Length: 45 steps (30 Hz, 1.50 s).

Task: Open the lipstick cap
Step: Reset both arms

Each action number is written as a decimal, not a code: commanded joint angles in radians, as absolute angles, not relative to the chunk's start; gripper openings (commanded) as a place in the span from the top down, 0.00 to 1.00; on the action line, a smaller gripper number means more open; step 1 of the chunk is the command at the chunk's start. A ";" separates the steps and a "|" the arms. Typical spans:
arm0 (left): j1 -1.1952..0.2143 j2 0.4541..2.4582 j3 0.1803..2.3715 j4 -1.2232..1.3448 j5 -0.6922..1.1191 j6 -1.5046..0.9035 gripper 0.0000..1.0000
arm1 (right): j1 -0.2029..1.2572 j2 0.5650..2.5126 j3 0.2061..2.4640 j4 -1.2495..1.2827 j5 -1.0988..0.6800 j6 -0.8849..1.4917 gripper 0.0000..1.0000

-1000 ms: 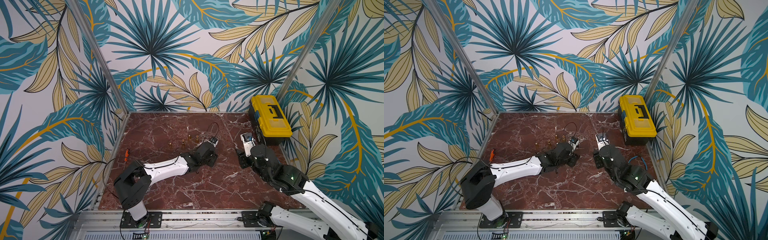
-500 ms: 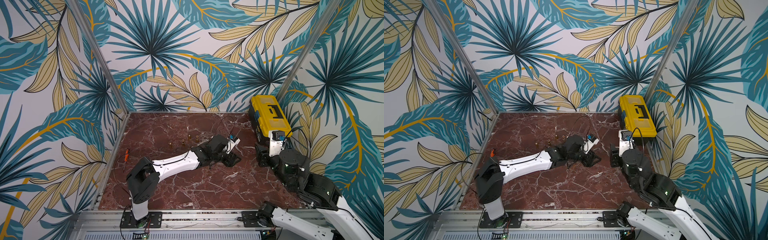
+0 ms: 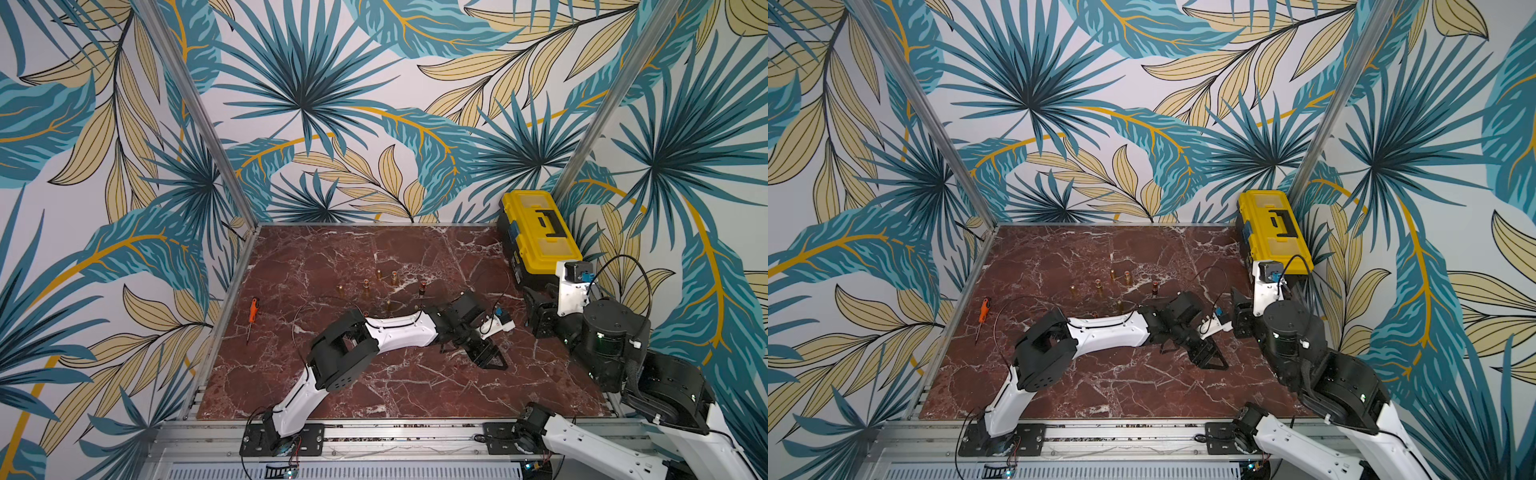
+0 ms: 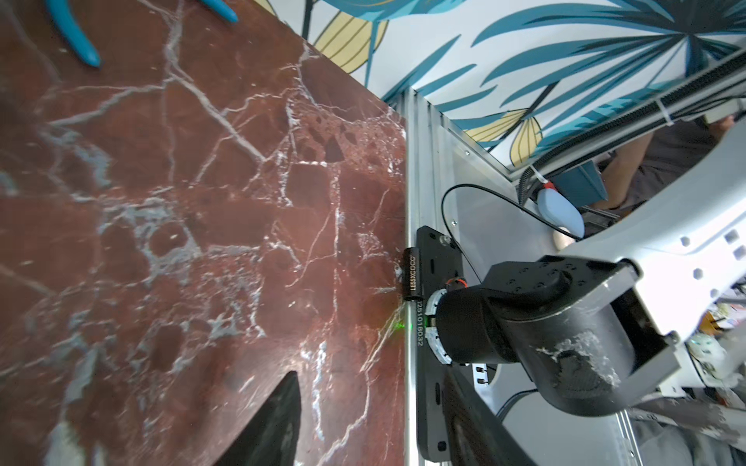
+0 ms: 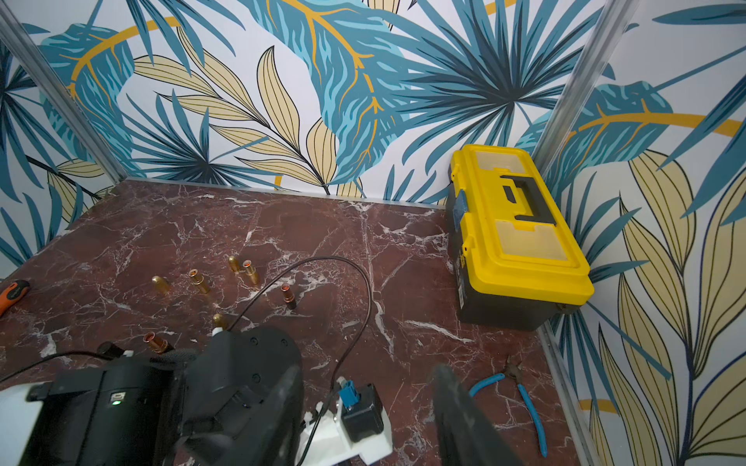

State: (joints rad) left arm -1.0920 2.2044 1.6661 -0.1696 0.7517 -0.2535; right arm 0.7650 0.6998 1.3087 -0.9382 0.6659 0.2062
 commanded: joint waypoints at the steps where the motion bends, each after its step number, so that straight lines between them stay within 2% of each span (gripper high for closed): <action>1: -1.120 2.246 1.724 -0.201 0.855 -0.217 0.42 | 0.767 0.703 1.329 -0.969 0.654 0.212 0.47; 7: -1.144 2.265 1.738 -0.211 0.809 -0.221 0.48 | 0.767 0.704 1.343 -0.961 0.605 0.198 0.47; 13: -1.099 2.126 1.670 -0.210 0.637 -0.235 0.50 | 0.767 0.710 1.299 -0.900 0.556 0.196 0.47; 18: -1.006 1.929 1.549 -0.210 0.480 -0.299 0.41 | 0.767 0.732 1.219 -0.778 0.531 0.201 0.45; 27: -0.827 1.488 1.214 -0.214 0.070 -0.392 0.20 | 0.767 0.866 1.076 -0.518 0.506 0.174 0.37; 29: -0.757 1.387 1.128 -0.223 0.030 -0.434 0.07 | 0.767 0.902 1.061 -0.483 0.510 0.170 0.34; 30: -0.720 1.336 1.082 -0.229 0.009 -0.453 0.00 | 0.767 0.921 1.056 -0.469 0.512 0.171 0.25; 32: -0.659 1.239 1.010 -0.250 -0.024 -0.466 0.00 | 0.766 0.951 1.052 -0.444 0.503 0.169 0.19; 34: -0.612 1.150 0.948 -0.268 -0.097 -0.455 0.00 | 0.765 0.974 1.055 -0.427 0.501 0.168 0.01; 38: -0.529 1.050 0.887 -0.368 -0.164 -0.434 0.00 | 0.765 0.992 1.060 -0.416 0.569 0.188 0.00; 45: -0.314 0.973 0.774 -0.372 -0.242 -0.408 0.00 | 0.750 1.008 1.046 -0.436 0.845 0.250 0.00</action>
State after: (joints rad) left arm -0.3748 0.9890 0.8059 -0.3466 -0.1814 -0.4328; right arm 0.7586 1.0084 1.0691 -0.4500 0.6830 0.2123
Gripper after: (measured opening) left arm 0.995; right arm 0.994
